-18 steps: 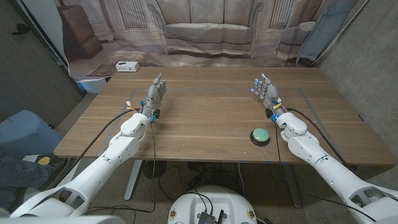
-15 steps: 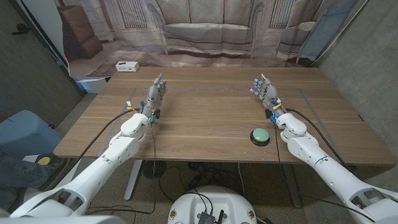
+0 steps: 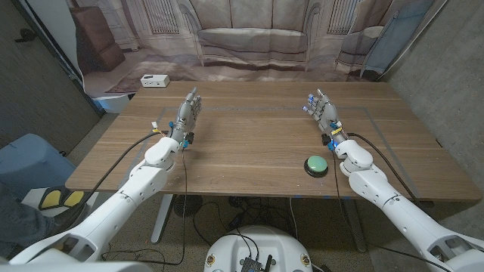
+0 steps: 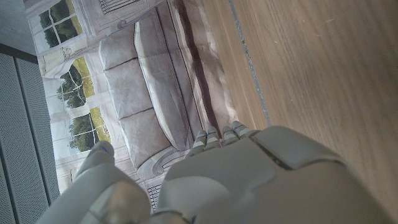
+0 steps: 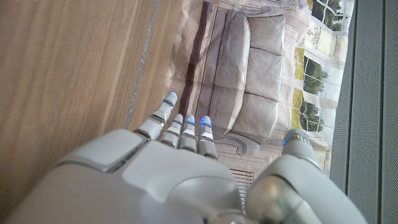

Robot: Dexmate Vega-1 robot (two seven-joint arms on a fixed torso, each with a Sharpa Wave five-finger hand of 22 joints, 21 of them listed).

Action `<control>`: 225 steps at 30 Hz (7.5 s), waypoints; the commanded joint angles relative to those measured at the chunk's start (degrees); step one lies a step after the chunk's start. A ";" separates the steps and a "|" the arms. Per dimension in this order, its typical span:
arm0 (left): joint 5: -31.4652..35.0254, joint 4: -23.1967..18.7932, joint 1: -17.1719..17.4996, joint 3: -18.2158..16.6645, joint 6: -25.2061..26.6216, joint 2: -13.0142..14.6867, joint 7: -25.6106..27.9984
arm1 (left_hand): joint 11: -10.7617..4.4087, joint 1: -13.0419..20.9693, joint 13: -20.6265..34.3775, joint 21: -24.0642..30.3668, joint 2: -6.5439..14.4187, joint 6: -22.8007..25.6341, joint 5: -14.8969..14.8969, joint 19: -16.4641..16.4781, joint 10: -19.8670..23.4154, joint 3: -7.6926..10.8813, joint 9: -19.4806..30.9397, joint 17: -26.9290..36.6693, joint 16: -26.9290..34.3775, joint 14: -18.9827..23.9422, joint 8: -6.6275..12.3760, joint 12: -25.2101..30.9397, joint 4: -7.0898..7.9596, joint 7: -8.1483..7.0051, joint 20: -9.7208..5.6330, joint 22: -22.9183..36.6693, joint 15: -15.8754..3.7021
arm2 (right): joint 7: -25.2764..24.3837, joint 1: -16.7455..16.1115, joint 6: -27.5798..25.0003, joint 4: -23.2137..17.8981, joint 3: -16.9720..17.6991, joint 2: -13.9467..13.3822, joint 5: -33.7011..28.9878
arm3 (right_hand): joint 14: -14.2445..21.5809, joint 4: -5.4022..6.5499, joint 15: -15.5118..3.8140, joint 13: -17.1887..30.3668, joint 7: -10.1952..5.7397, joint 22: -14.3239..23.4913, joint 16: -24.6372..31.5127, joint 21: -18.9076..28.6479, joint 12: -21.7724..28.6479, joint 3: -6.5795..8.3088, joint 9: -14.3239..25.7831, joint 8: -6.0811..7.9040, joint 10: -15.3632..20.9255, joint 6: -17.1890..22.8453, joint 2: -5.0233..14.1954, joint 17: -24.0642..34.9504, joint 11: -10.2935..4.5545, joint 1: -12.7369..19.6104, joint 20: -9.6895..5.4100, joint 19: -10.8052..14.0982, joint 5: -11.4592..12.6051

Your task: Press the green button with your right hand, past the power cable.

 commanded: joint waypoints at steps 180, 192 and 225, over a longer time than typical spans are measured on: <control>1.19 -5.09 2.91 0.08 -4.17 0.80 -2.03 | 0.29 5.03 -0.28 -2.90 4.27 6.72 -1.17 3.89 5.72 0.32 0.30 0.12 -0.22 7.32 -0.15 0.19 -3.23 0.09 1.62 0.17 0.18 | -29.23 -46.19 6.17 -41.43 30.41 1.01 -80.34 | 9.82 -0.81 -3.71 0.62 -6.24 0.37 1.07 -4.54 1.12 -0.41 0.42 1.16 9.16 8.72 2.12 -0.02 -4.51 3.32 0.41 8.35 2.64; 1.16 -5.33 2.77 0.23 -3.32 1.12 -2.10 | 0.25 5.08 -0.27 -3.02 4.34 6.89 -1.22 3.94 5.70 0.28 0.30 0.13 -0.23 7.35 -0.14 0.13 -3.30 0.12 1.67 0.18 0.17 | -35.34 -47.18 0.17 -42.21 28.57 -2.81 -86.38 | 9.74 -0.90 -3.99 0.64 -7.02 0.37 0.89 -4.82 1.11 -0.45 0.43 1.21 9.37 9.09 1.91 -0.03 -4.94 3.44 0.22 8.29 2.88; 1.30 -6.35 2.77 0.15 -2.18 1.46 -1.19 | -0.09 5.45 -0.26 -3.39 4.95 8.32 -1.35 4.26 6.41 0.31 0.31 0.11 -0.14 7.97 0.11 0.19 -3.58 -0.50 2.26 0.21 -0.51 | -35.52 -47.57 -11.71 -42.64 22.83 -13.93 -87.06 | 20.68 -1.00 -5.05 0.76 -5.66 0.47 3.87 -4.46 3.61 0.83 0.44 2.85 20.69 17.05 3.40 0.46 -3.55 4.94 0.16 14.13 3.91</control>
